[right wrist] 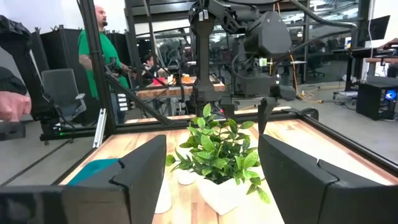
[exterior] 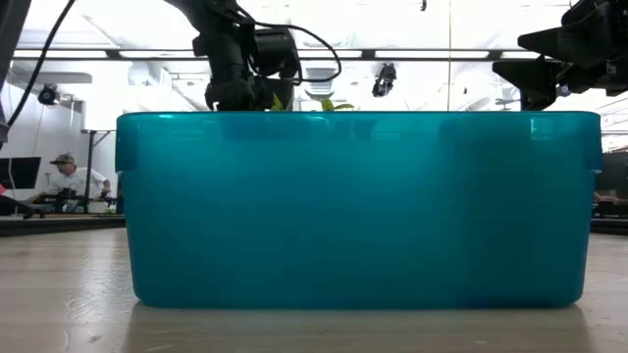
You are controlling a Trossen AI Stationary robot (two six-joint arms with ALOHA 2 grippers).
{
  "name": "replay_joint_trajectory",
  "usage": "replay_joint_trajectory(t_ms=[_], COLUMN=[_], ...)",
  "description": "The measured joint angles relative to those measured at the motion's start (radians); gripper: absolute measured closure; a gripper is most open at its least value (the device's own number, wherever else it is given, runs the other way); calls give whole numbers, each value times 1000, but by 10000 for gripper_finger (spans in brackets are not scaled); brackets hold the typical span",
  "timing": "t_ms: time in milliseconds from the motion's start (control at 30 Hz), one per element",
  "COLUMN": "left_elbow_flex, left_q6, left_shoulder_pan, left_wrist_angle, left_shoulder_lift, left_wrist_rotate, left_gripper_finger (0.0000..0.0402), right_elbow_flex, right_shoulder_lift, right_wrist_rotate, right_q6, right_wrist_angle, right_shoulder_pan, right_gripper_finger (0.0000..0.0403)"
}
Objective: Pick and place pill bottles into a basket
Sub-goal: Put the white medicine bottle into the blue bin
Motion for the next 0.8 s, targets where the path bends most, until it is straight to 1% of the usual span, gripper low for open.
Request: replay_joint_trajectory(t_ms=[200, 467, 567, 800], left_elbow_flex=[-5, -36, -53, -67], left_q6=[8, 15, 9, -3], left_shoulder_pan=[6, 6, 6, 6], left_wrist_angle=[2, 31, 46, 81], left_shoulder_lift=[28, 27, 26, 26], left_wrist_rotate=[0, 5, 27, 29], left_gripper_finger=[148, 148, 148, 148], right_elbow_flex=[0, 0, 0, 0], right_shoulder_lift=[0, 0, 0, 0], right_wrist_rotate=[0, 0, 0, 0], right_q6=[0, 0, 0, 0], right_wrist_angle=[0, 0, 0, 0], right_shoulder_pan=[0, 0, 0, 0], right_gripper_finger=[157, 152, 153, 155])
